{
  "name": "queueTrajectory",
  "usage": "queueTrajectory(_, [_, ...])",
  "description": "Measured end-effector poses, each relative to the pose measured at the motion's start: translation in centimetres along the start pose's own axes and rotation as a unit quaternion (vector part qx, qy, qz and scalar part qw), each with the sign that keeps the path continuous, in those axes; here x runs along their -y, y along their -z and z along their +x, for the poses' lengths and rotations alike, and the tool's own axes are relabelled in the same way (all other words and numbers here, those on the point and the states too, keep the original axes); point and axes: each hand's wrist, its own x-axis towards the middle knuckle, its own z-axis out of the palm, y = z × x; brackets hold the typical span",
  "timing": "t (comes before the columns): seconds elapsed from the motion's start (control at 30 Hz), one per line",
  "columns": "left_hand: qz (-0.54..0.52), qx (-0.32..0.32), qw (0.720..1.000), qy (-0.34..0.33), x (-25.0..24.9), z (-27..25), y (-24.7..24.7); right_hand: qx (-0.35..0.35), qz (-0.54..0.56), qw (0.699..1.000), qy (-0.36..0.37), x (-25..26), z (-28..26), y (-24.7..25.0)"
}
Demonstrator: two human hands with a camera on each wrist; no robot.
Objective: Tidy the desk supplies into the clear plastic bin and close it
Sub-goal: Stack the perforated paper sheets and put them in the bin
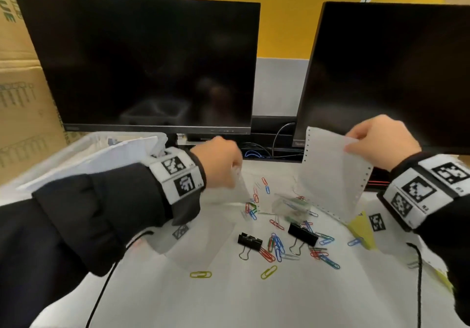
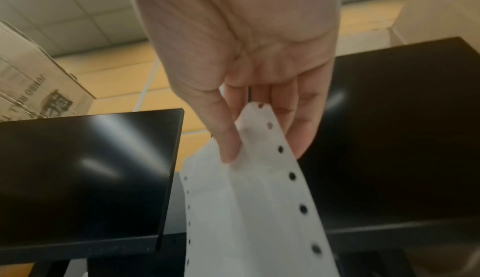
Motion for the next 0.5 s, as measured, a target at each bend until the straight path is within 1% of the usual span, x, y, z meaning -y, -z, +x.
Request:
queueTrajectory(0.07, [-0.032,-0.079,0.996,-0.034,0.1,0.3,2.2,-0.013,0.015,0.999,0.040,0.5,-0.1,0.2])
queueTrajectory(0.1, [-0.054,-0.103,0.992,-0.049,0.1,0.5,3.1,-0.013,0.030,0.998,0.063,0.7,-0.3,0.1])
queueTrajectory(0.13, [-0.089,-0.112,0.988,-0.059,0.1,0.7,3.8,-0.005,0.049,0.995,0.088,0.8,-0.5,-0.1])
queueTrajectory(0.2, [-0.139,-0.109,0.980,-0.087,-0.4,0.8,4.5,0.033,0.094,0.985,0.142,1.2,-1.3,-0.7])
queueTrajectory(0.27, [-0.136,-0.108,0.978,-0.118,-1.3,1.5,4.0,0.069,0.139,0.971,0.182,1.8,-2.0,-1.1])
queueTrajectory(0.33, [-0.105,-0.130,0.974,-0.152,-2.3,1.9,2.7,0.088,0.181,0.959,0.200,2.6,-2.3,-1.6])
queueTrajectory(0.4, [-0.103,-0.142,0.970,-0.169,-3.0,2.6,1.9,0.092,0.249,0.943,0.201,3.5,-2.6,-1.7])
queueTrajectory(0.47, [-0.122,-0.161,0.967,-0.151,-3.1,2.8,1.7,0.091,0.324,0.922,0.189,3.9,-2.8,-1.8])
queueTrajectory(0.5, [-0.136,-0.169,0.967,-0.136,-2.9,2.8,1.8,0.107,0.361,0.910,0.176,3.8,-3.1,-1.9])
